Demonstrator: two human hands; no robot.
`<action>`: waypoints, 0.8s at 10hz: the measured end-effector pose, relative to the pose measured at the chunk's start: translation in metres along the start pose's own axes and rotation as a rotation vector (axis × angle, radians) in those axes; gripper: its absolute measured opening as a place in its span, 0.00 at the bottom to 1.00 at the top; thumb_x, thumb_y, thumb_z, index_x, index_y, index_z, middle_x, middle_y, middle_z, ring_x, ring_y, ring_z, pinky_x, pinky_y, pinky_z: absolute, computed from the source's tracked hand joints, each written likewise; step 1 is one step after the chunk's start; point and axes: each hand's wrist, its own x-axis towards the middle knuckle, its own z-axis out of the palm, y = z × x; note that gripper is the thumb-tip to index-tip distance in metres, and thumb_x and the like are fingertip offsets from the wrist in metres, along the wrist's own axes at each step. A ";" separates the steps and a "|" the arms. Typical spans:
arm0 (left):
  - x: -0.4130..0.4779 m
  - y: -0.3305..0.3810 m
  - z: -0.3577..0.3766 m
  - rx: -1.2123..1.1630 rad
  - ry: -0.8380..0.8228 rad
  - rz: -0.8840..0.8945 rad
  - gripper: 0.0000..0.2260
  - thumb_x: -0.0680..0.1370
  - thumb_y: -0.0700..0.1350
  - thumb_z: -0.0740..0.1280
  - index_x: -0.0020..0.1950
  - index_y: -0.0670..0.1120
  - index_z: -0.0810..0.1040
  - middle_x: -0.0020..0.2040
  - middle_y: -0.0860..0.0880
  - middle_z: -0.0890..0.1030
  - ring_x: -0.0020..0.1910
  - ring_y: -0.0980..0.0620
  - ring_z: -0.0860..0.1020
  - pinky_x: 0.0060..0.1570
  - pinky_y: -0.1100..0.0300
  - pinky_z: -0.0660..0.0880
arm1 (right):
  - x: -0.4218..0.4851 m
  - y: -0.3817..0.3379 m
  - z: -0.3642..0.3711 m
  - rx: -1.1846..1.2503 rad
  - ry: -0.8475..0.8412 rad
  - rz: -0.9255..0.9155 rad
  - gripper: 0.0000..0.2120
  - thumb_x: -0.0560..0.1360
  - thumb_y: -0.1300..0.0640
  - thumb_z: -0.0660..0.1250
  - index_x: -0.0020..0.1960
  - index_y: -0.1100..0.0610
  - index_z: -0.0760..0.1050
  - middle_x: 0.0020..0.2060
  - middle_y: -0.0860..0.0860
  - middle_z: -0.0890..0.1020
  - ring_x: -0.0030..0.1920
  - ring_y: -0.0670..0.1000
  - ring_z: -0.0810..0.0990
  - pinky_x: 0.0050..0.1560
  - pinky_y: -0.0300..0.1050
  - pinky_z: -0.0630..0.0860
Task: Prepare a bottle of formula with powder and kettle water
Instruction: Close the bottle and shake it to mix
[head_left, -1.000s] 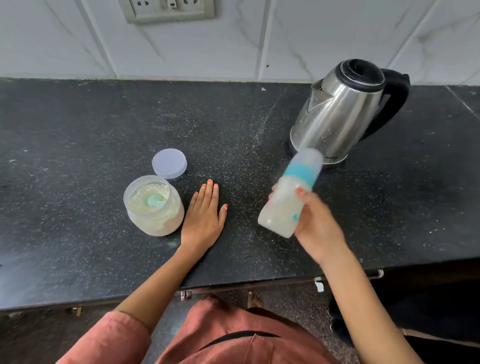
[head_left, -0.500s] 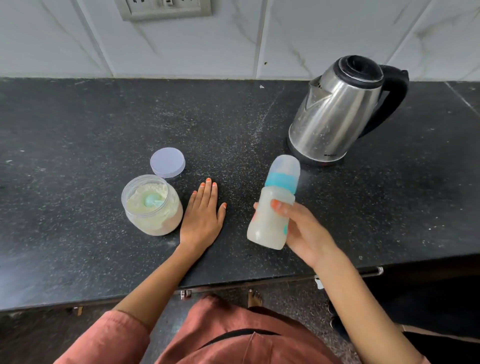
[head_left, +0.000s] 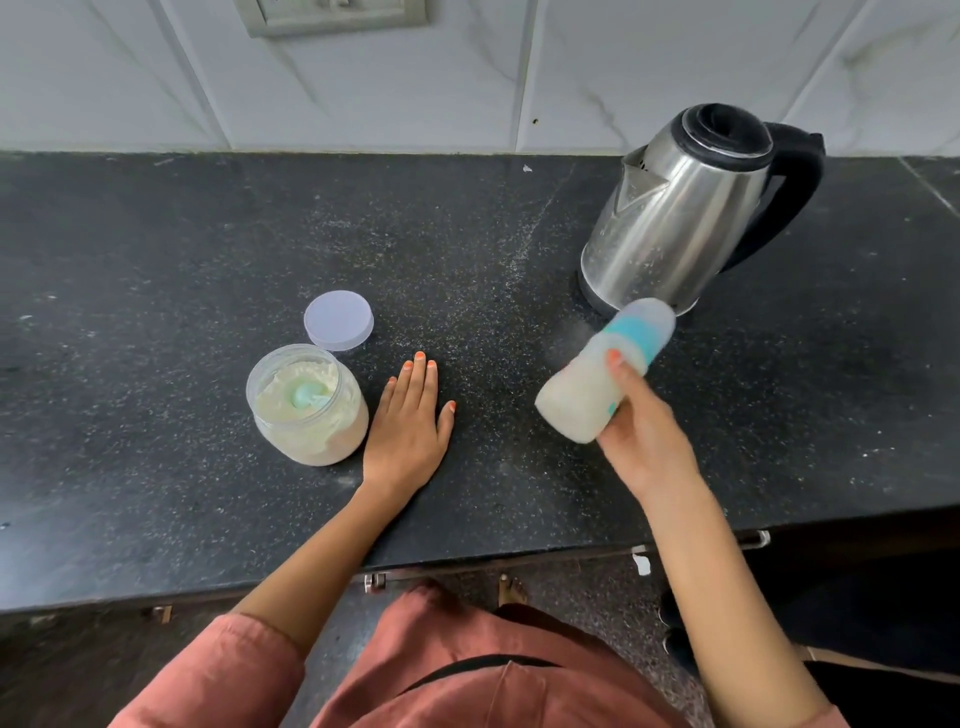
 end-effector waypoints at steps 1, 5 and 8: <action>0.000 0.000 0.000 0.004 -0.003 0.001 0.26 0.82 0.53 0.47 0.77 0.43 0.48 0.78 0.47 0.47 0.76 0.52 0.45 0.72 0.59 0.39 | -0.003 0.004 0.004 -0.052 0.013 -0.097 0.09 0.68 0.56 0.69 0.47 0.56 0.77 0.41 0.48 0.85 0.43 0.45 0.84 0.46 0.44 0.81; -0.001 0.002 -0.003 0.007 -0.006 0.001 0.25 0.82 0.52 0.47 0.76 0.43 0.48 0.78 0.47 0.47 0.76 0.51 0.45 0.72 0.58 0.40 | -0.011 0.016 0.002 -0.150 -0.070 -0.081 0.16 0.60 0.53 0.72 0.47 0.55 0.79 0.41 0.48 0.86 0.43 0.45 0.84 0.39 0.39 0.80; -0.001 0.003 -0.005 0.024 -0.019 -0.002 0.25 0.82 0.52 0.47 0.77 0.42 0.47 0.78 0.46 0.46 0.77 0.51 0.45 0.73 0.57 0.41 | -0.006 0.001 0.008 0.040 0.010 -0.184 0.11 0.70 0.54 0.68 0.51 0.55 0.76 0.46 0.49 0.84 0.46 0.45 0.83 0.43 0.41 0.81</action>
